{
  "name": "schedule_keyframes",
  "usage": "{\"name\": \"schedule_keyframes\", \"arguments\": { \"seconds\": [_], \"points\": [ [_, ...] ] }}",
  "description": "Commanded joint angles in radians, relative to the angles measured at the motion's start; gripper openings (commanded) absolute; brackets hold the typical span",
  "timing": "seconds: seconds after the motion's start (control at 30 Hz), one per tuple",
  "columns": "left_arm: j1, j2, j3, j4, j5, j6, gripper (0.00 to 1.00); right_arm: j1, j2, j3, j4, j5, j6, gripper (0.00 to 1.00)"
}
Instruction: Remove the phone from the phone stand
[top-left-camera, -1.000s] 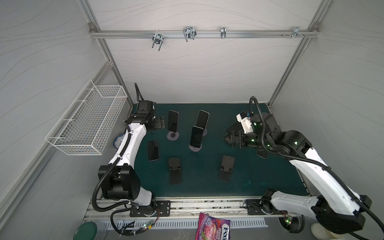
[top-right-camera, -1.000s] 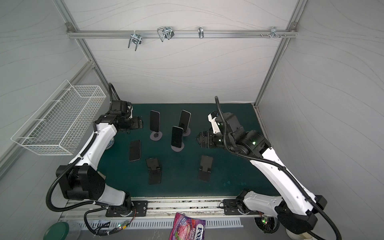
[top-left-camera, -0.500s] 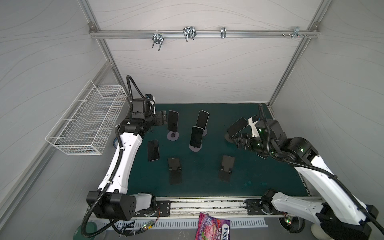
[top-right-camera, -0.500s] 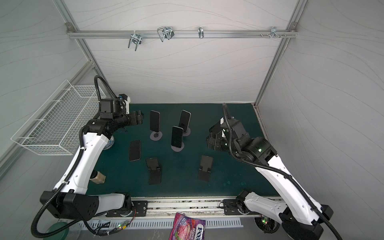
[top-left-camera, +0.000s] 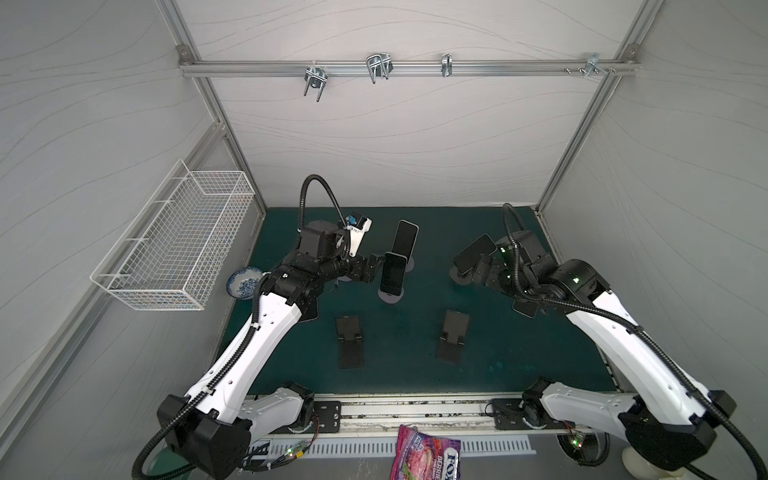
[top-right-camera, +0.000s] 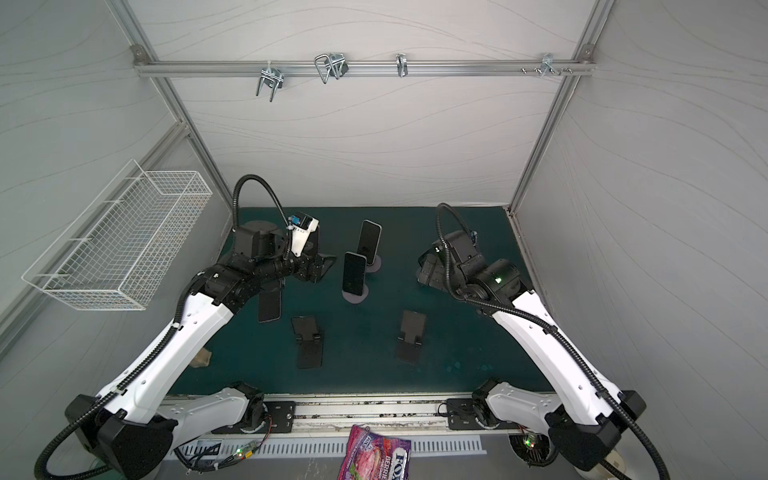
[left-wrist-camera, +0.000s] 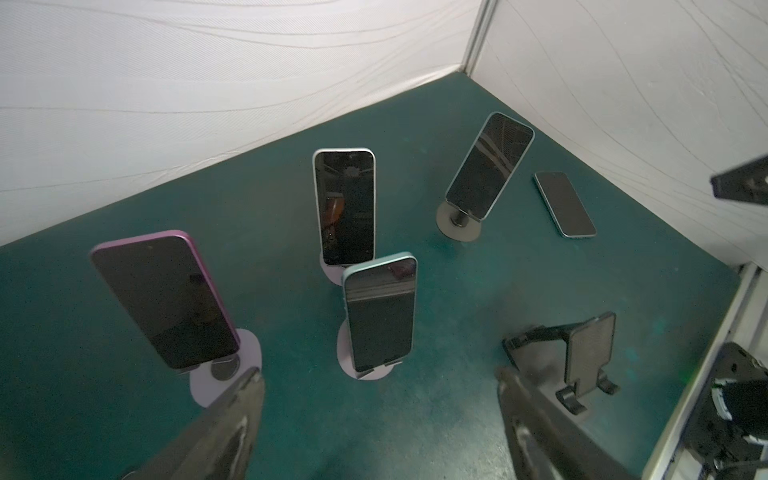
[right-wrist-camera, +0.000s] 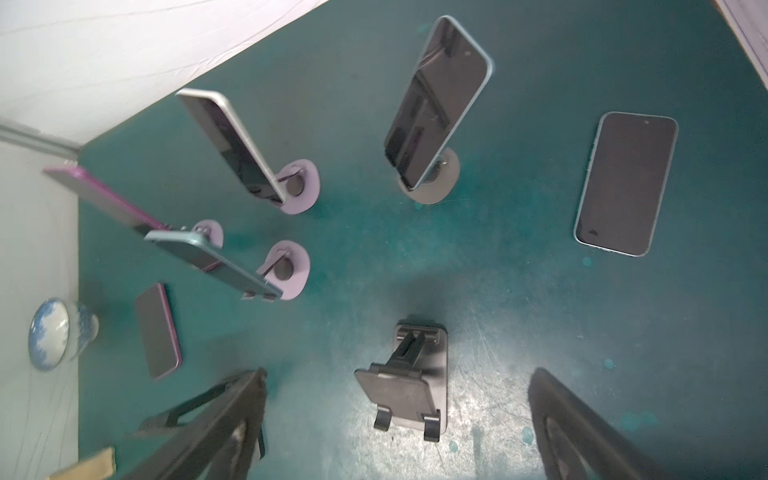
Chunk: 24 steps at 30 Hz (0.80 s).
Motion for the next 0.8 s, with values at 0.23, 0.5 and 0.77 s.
{"name": "schedule_keyframes", "arguments": {
  "seconds": [0.23,0.5,0.77],
  "points": [
    [-0.017,-0.048,-0.014,0.101,0.233,0.056,0.89,-0.149,0.022,-0.038,0.035,-0.049,0.062,0.99],
    [-0.017,-0.093,-0.047,0.103,0.314,0.096,0.91,-0.154,0.06,-0.041,0.039,0.055,0.126,0.99],
    [-0.017,-0.171,-0.111,0.148,0.329,0.114,0.92,-0.17,0.137,0.018,0.021,0.064,0.138,0.99]
  ]
}}
